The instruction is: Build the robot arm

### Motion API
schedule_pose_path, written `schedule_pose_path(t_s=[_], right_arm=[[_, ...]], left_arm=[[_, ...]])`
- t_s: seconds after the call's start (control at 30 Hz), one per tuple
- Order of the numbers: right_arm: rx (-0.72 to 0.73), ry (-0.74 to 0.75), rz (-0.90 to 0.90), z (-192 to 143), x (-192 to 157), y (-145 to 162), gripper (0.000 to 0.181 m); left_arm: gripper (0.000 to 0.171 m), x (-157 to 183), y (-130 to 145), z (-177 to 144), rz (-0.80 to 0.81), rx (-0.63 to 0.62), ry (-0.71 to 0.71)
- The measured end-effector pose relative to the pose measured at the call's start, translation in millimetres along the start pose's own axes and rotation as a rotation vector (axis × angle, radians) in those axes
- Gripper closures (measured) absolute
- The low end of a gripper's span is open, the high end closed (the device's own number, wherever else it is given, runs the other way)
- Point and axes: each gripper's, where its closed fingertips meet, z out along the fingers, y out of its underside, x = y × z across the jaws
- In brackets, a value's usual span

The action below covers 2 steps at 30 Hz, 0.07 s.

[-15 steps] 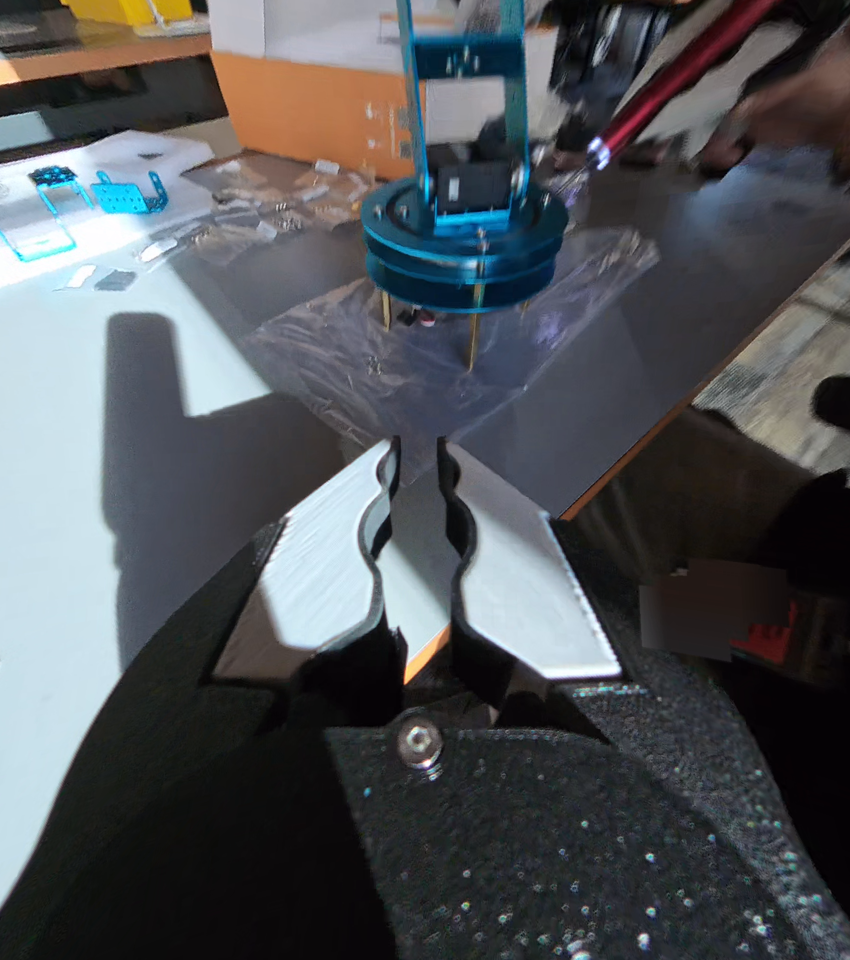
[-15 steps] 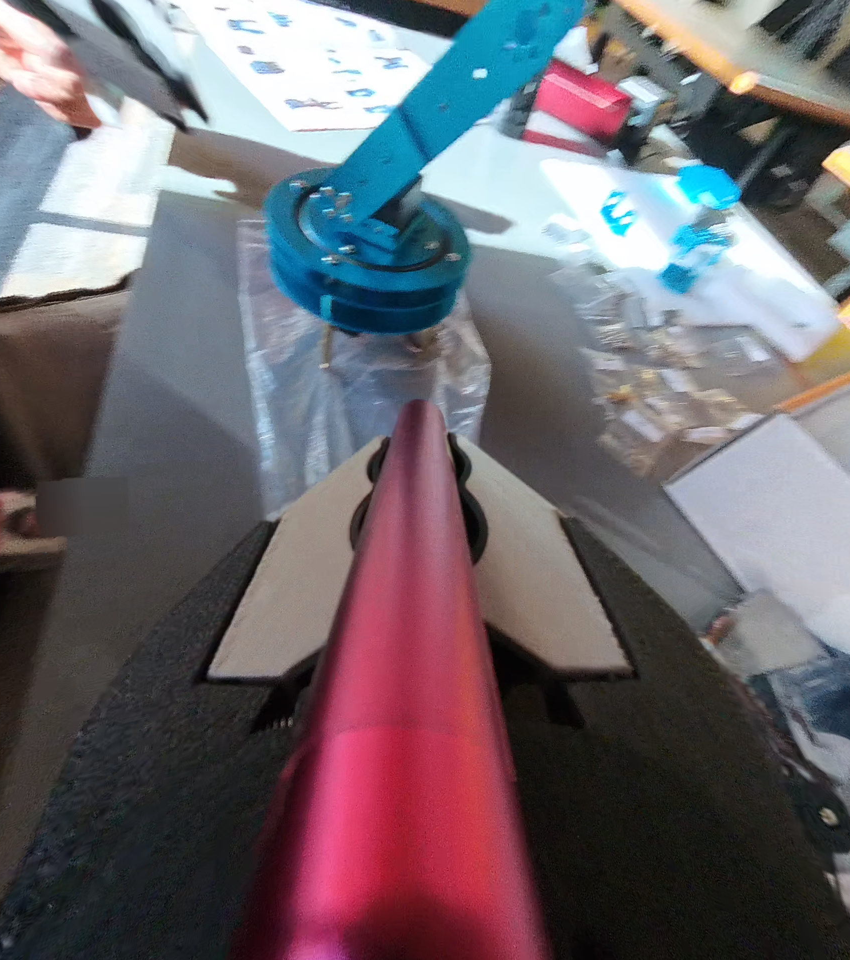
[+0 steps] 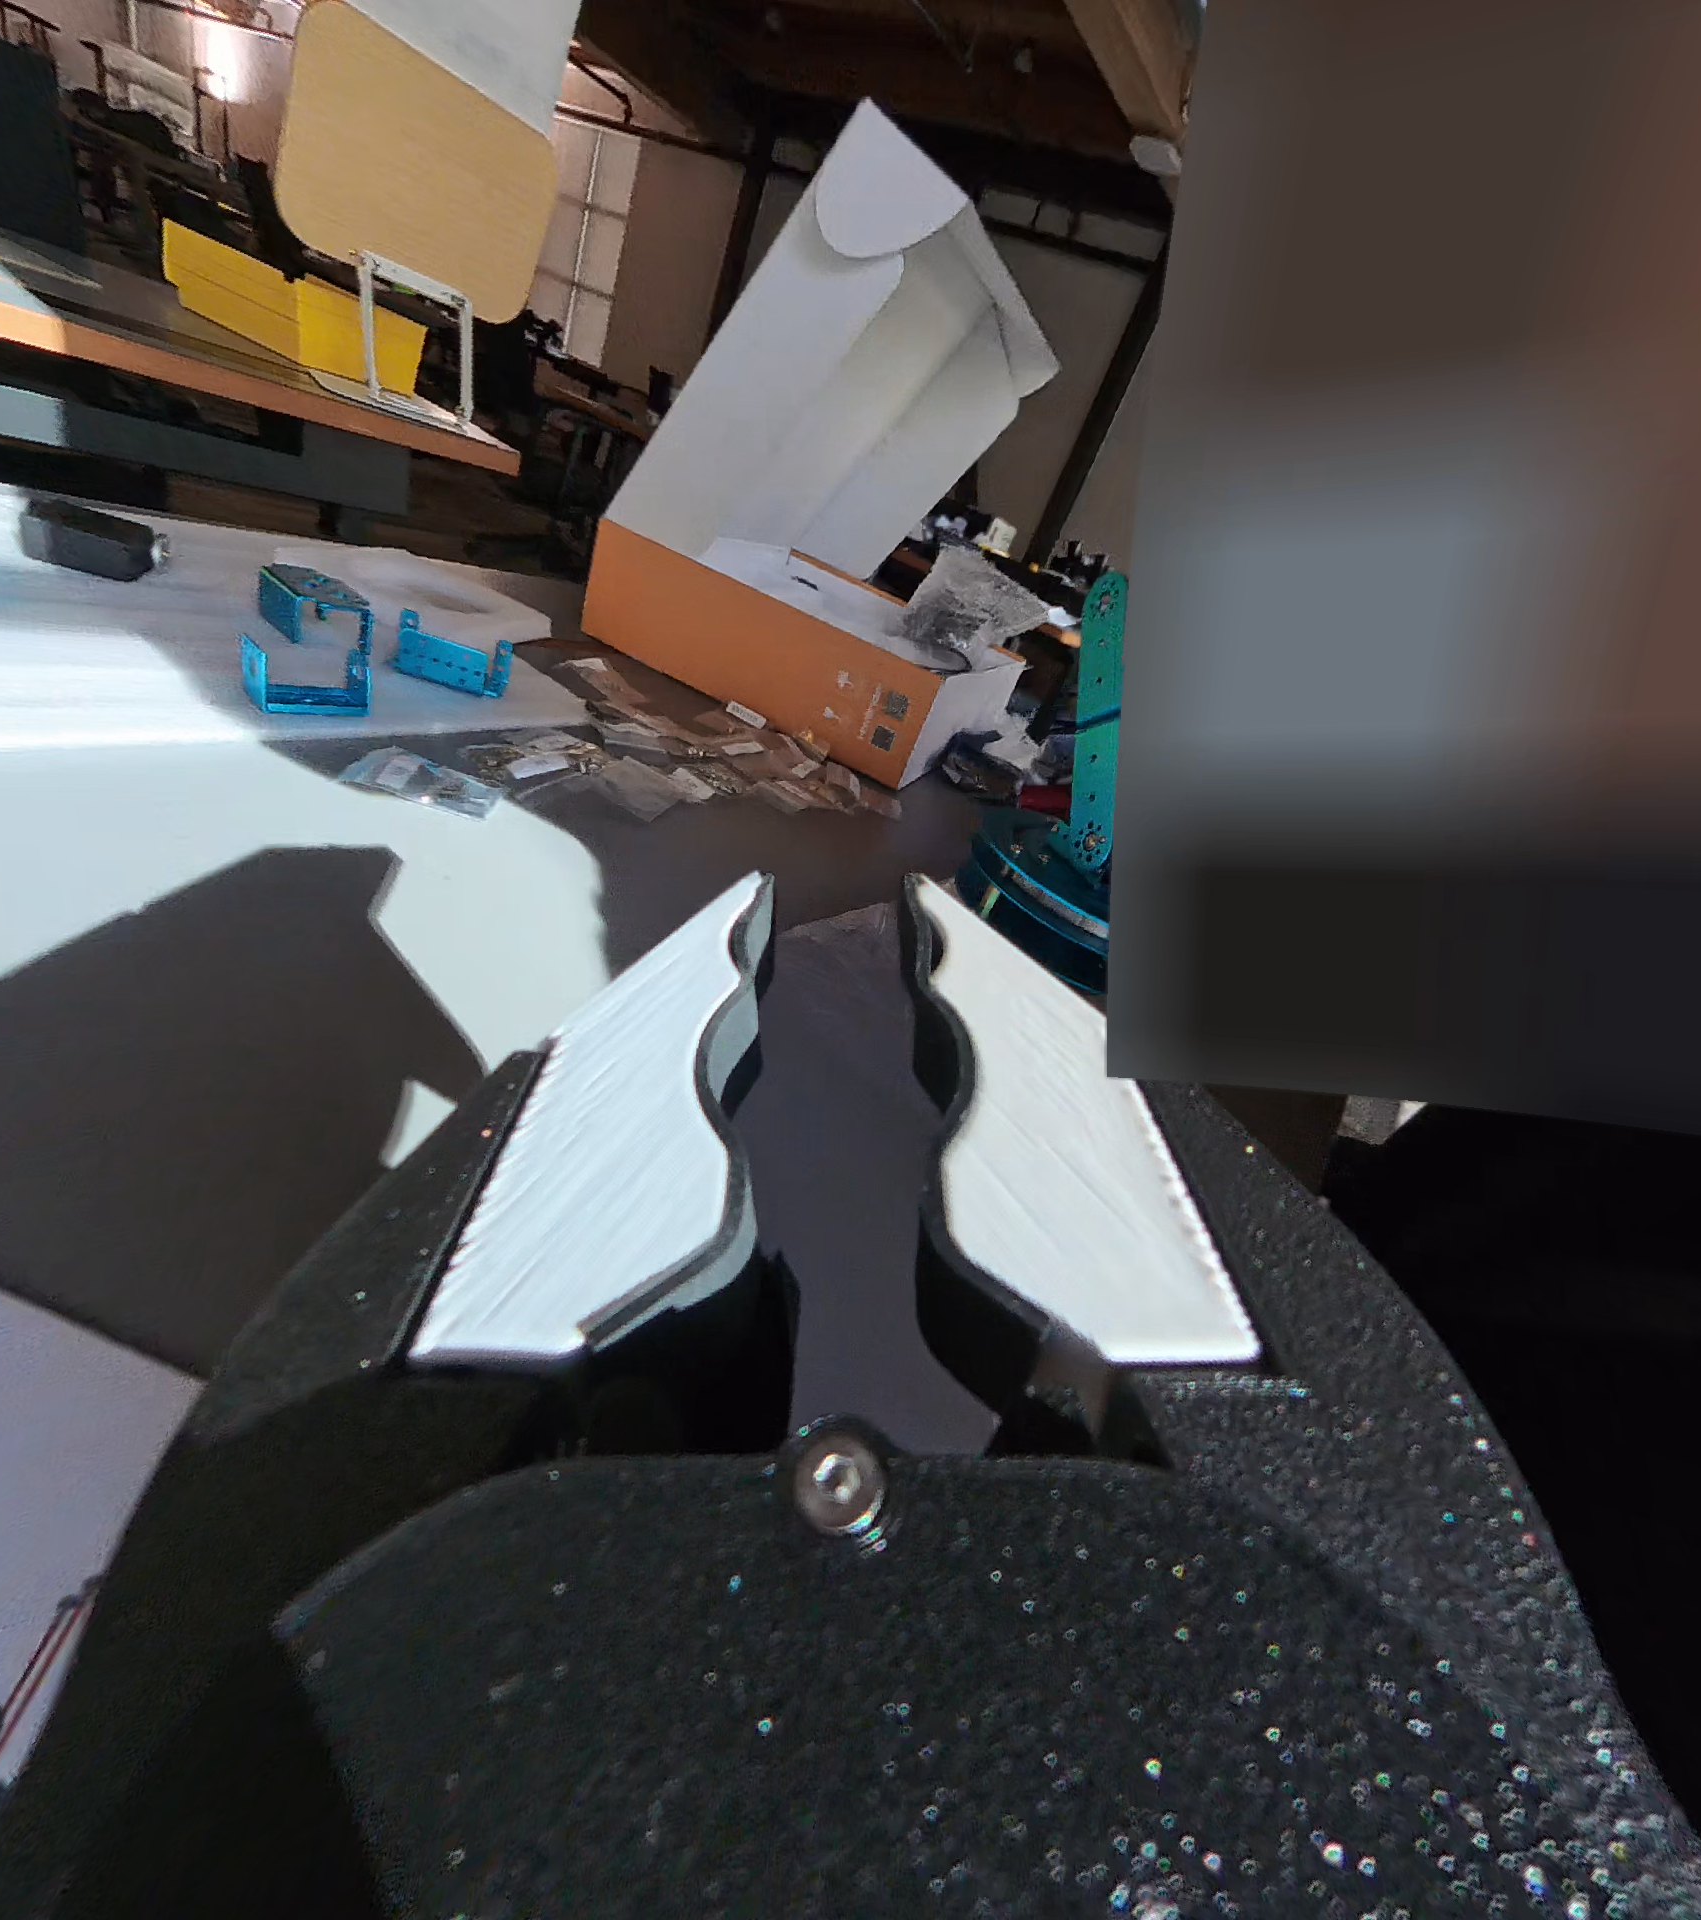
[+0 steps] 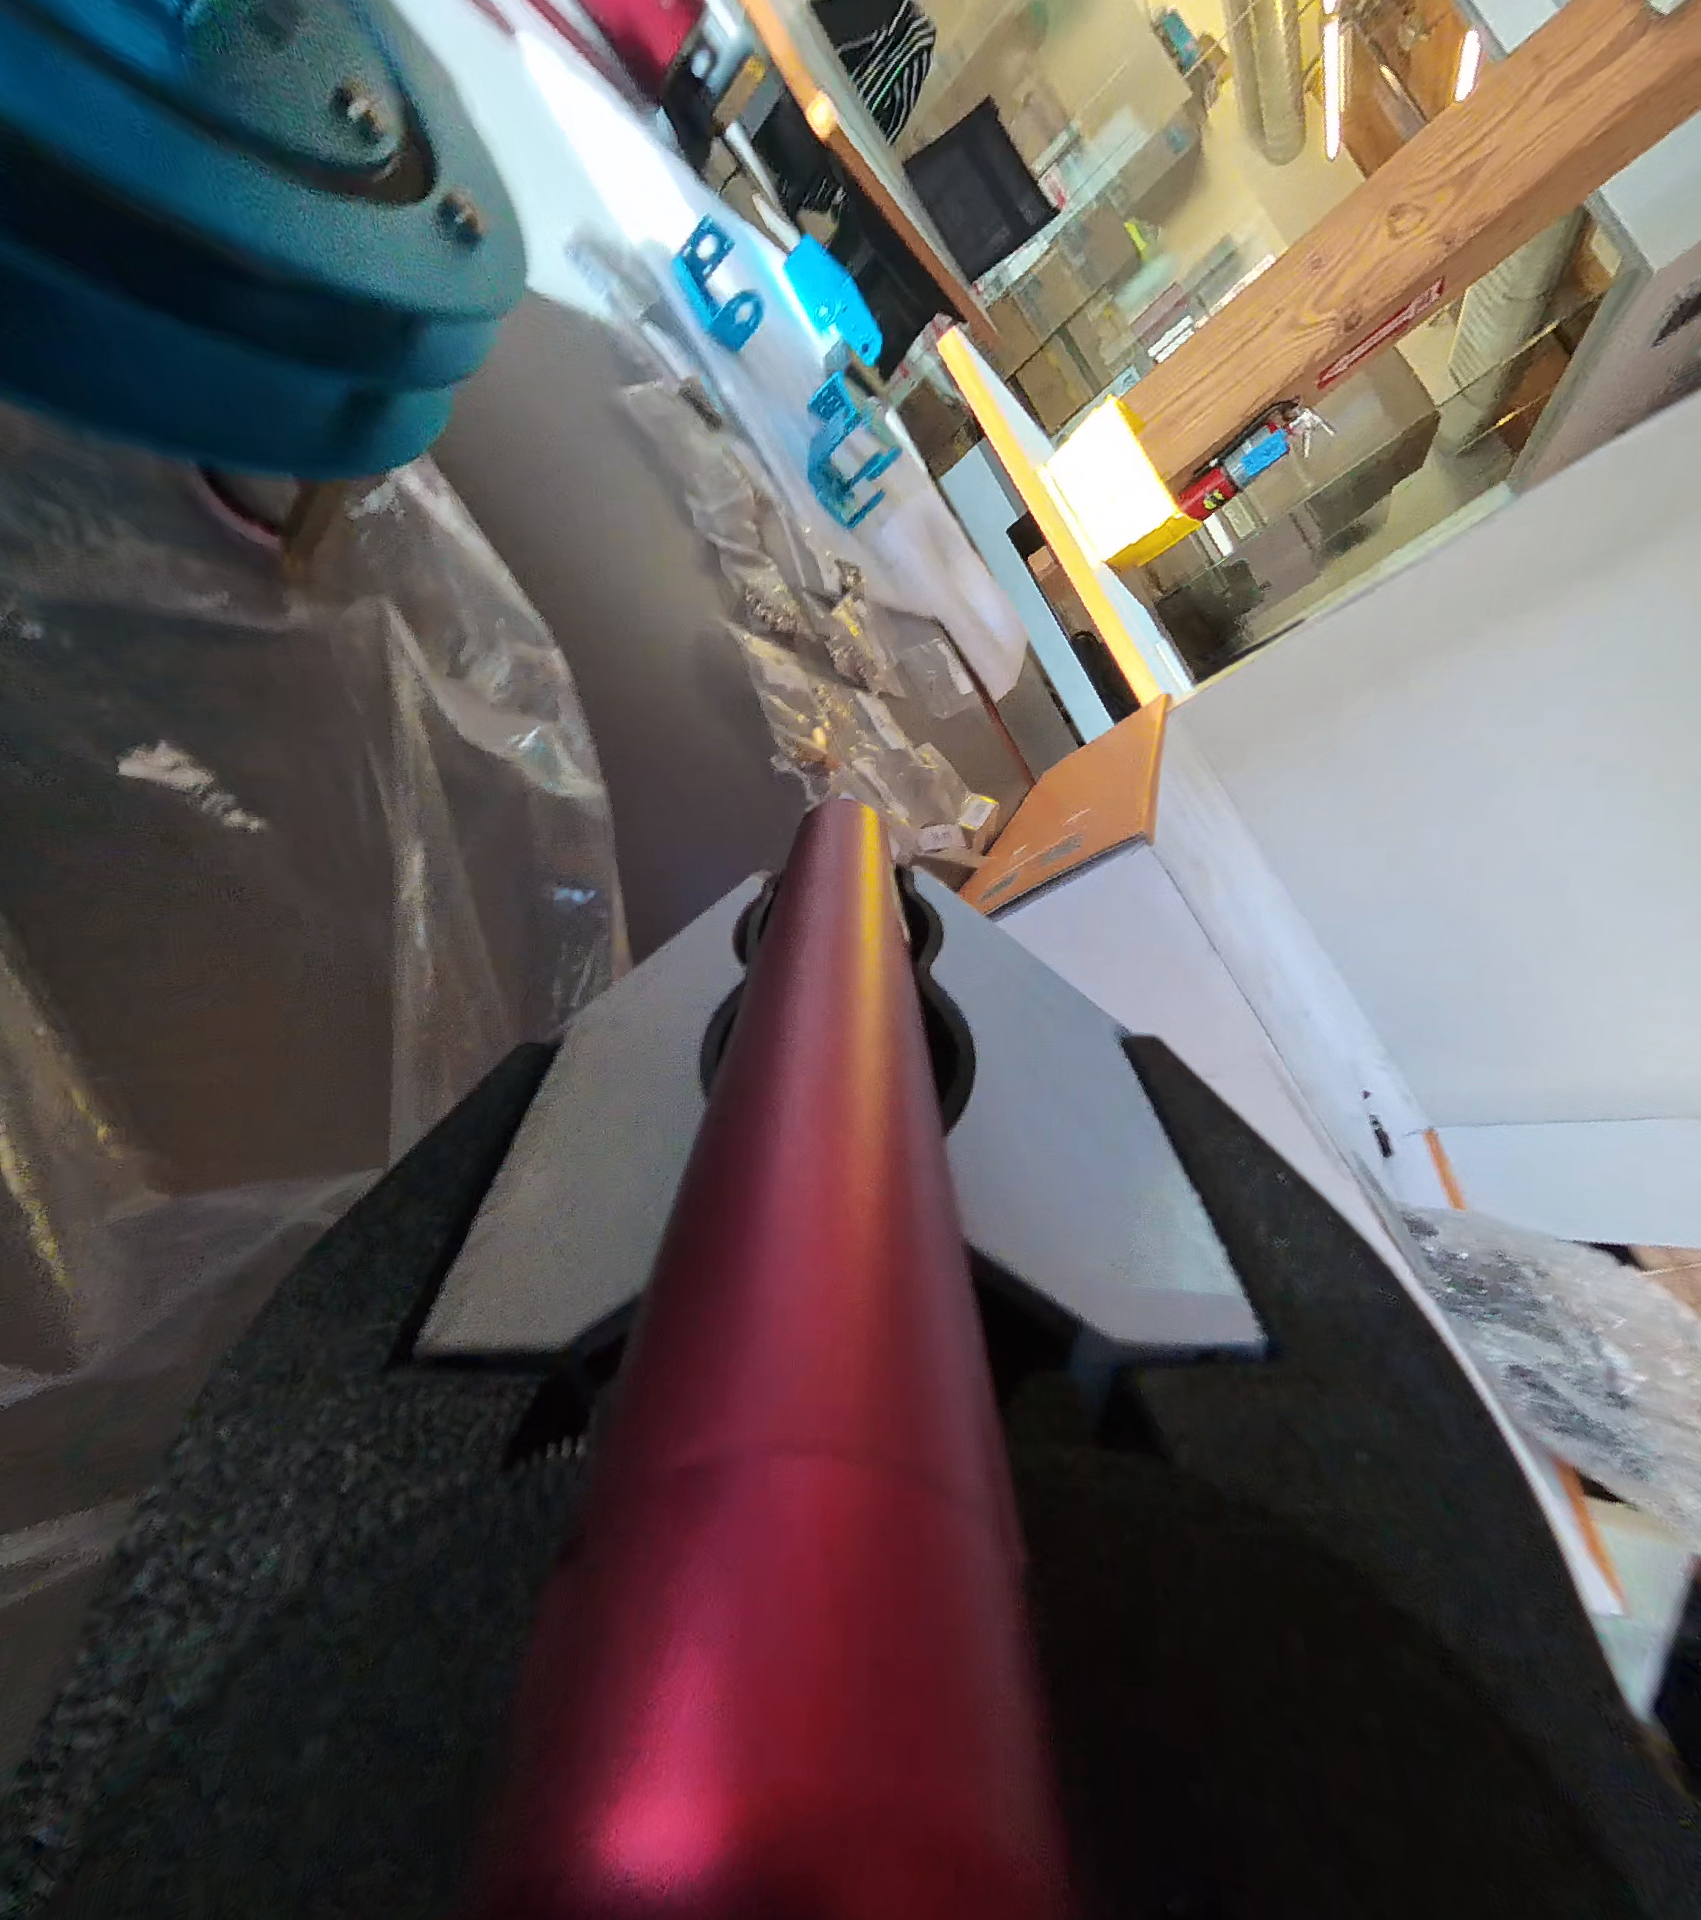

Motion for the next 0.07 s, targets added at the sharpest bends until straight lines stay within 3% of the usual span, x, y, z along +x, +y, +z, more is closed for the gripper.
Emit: schedule_pose_path(t_s=[0.07], right_arm=[[-0.024,0.002,-0.066,0.7,-7.5,1.2,0.16]], left_arm=[[0.149,-2.7,-0.6,1.5,-0.024,0.001,0.03]])
